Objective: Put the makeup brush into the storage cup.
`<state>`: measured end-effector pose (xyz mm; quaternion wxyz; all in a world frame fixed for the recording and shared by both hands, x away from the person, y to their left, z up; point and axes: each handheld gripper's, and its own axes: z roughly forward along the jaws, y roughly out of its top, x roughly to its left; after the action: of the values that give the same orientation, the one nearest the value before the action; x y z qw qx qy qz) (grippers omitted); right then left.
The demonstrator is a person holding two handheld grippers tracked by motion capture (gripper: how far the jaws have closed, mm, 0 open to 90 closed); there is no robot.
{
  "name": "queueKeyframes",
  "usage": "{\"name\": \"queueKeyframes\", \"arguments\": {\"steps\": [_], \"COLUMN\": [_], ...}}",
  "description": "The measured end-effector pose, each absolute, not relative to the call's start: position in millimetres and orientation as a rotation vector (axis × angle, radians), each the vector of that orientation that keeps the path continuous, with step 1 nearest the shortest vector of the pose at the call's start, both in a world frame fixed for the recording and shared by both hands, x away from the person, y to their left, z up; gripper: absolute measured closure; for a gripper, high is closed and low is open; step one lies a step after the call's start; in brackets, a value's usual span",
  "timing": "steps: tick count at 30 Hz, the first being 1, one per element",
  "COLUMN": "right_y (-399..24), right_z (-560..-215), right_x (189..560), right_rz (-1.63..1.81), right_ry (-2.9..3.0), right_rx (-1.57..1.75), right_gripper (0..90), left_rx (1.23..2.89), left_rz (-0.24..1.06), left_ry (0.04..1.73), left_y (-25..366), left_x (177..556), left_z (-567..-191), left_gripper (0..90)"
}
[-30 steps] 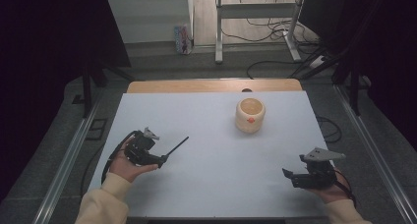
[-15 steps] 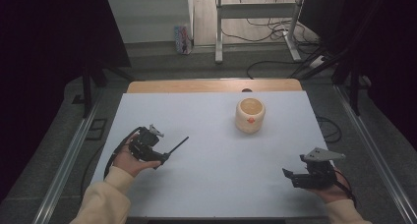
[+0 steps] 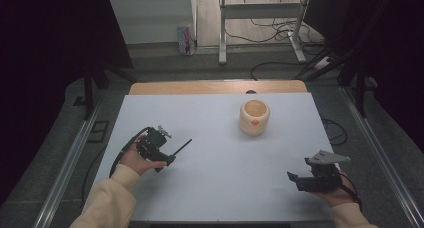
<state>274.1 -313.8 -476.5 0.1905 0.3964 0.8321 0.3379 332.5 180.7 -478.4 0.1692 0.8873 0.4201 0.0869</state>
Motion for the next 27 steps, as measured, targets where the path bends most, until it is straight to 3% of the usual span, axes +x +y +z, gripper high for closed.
{"name": "queueKeyframes", "arguments": {"steps": [18,27], "right_y": [-314.0,-313.8], "right_z": [-477.0,-477.3], "right_x": [274.1,274.1], "right_rz": [0.951,0.947], "right_ry": [2.337,2.339], "right_rx": [1.112,1.113], "right_gripper": [18.4,18.4], "left_rx": [2.623,2.655], "left_rz": [0.176,0.163], "left_ry": [1.198,1.185], "left_y": [175.7,174.4], "left_x": [346.2,347.6], "left_z": [-493.8,-498.4], "left_gripper": [33.1,46.5]}}
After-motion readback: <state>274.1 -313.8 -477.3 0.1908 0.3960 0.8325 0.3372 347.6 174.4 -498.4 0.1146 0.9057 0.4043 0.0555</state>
